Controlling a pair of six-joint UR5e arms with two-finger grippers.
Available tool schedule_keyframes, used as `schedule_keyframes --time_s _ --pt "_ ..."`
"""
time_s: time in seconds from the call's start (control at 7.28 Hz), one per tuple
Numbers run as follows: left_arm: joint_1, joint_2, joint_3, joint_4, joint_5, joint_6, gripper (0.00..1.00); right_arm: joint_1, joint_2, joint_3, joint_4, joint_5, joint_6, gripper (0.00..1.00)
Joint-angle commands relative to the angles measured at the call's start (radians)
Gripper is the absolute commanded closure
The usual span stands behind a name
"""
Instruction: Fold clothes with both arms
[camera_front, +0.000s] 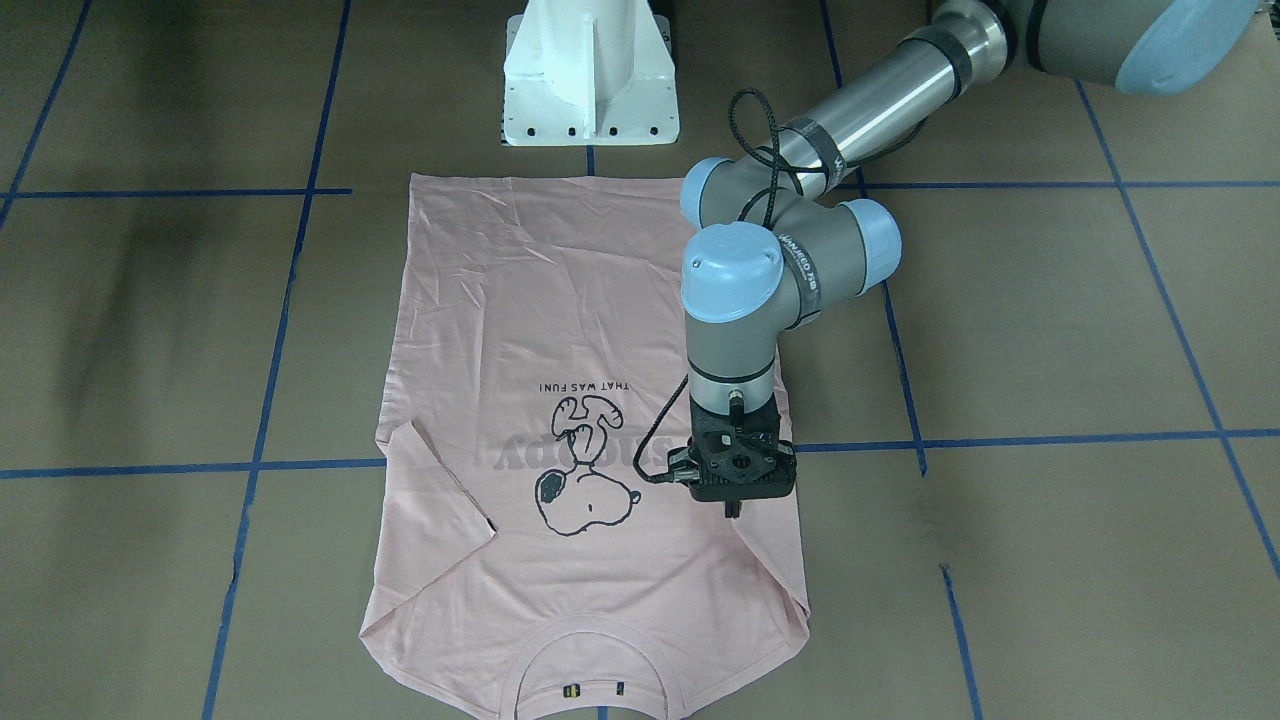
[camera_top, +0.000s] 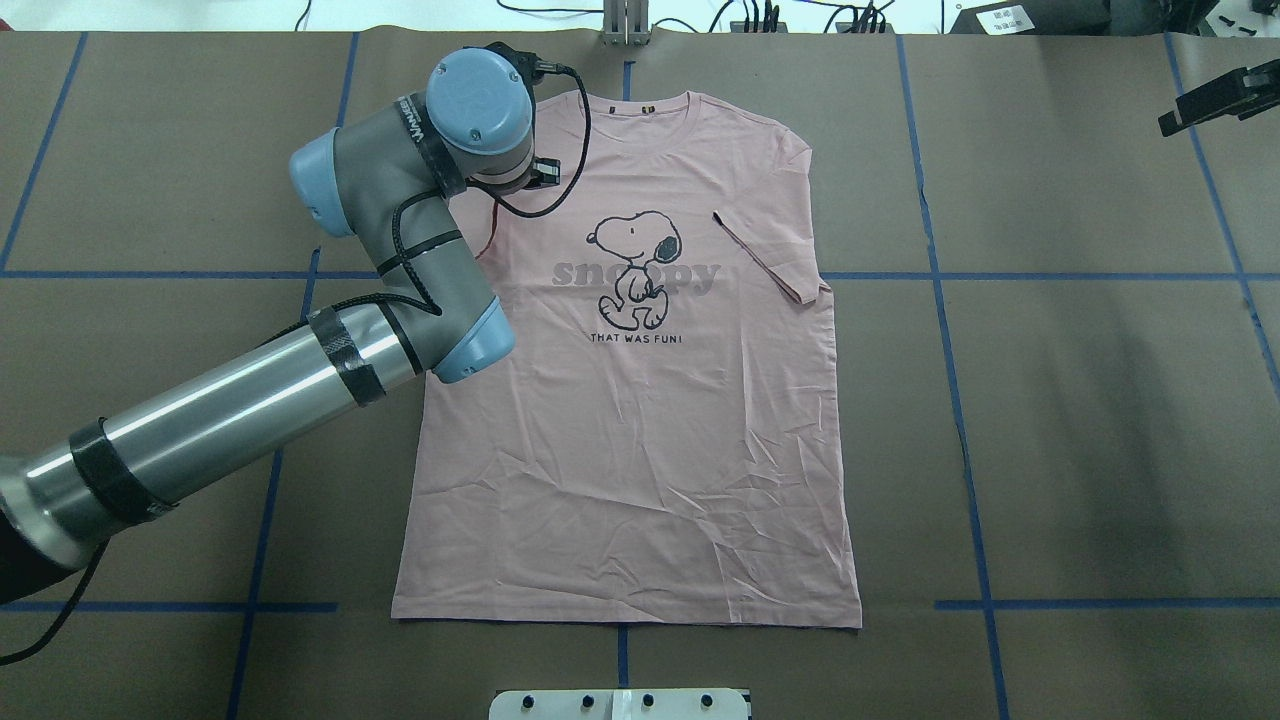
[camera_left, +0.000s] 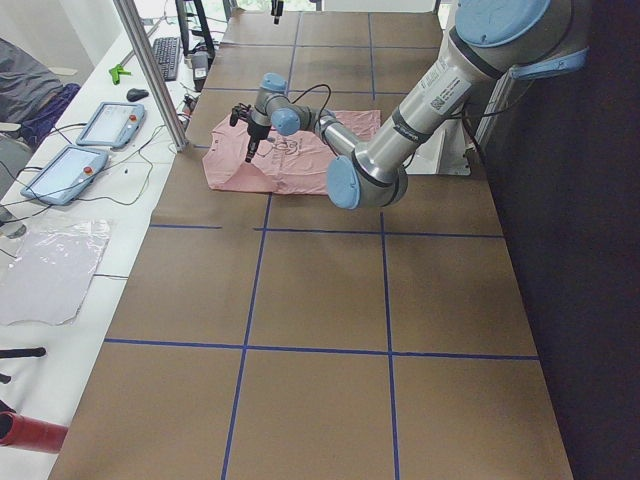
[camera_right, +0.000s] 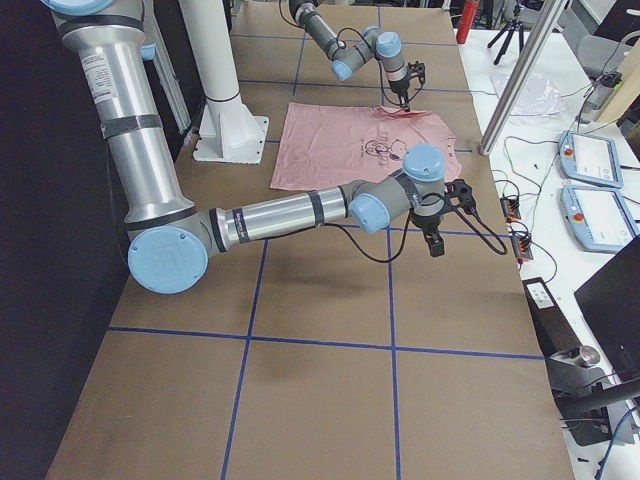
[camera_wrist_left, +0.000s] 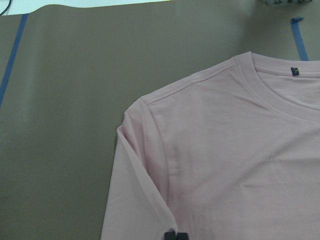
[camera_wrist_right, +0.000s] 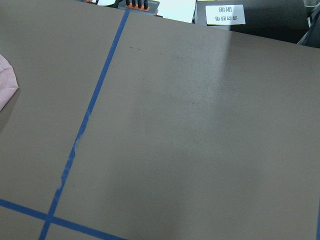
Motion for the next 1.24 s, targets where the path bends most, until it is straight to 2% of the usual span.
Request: schedule_keyframes --time_s 0.0,0.14,0.27,0.55,0.69,0.82,1.1 --pt "0.000 0.004 -0.034 -0.002 -0.008 0.010 0.00 -0.015 0.005 0.032 0.001 0.003 0.085 0.00" --pt "0.000 0.032 -0.129 0.002 -0.040 0.041 0.00 -0.048 0.005 0.064 -0.002 0.009 0.160 0.00" --pt "0.000 0.110 -0.251 0.001 -0.114 0.077 0.00 -0.091 0.002 0.128 -0.006 0.009 0.226 0.00" --pt "0.001 0.282 -0.549 0.015 -0.120 0.078 0.00 -0.236 -0.073 0.318 -0.009 -0.024 0.465 0.00" --pt "0.008 0.330 -0.638 0.019 -0.143 0.078 0.00 -0.339 -0.116 0.421 -0.012 -0.081 0.604 0.00" --pt "0.043 0.362 -0.689 0.019 -0.178 0.067 0.00 -0.493 -0.162 0.520 -0.012 -0.216 0.765 0.00" --pt "0.162 0.484 -0.841 0.015 -0.158 -0.081 0.00 -0.855 -0.272 0.679 -0.015 -0.540 1.061 0.06"
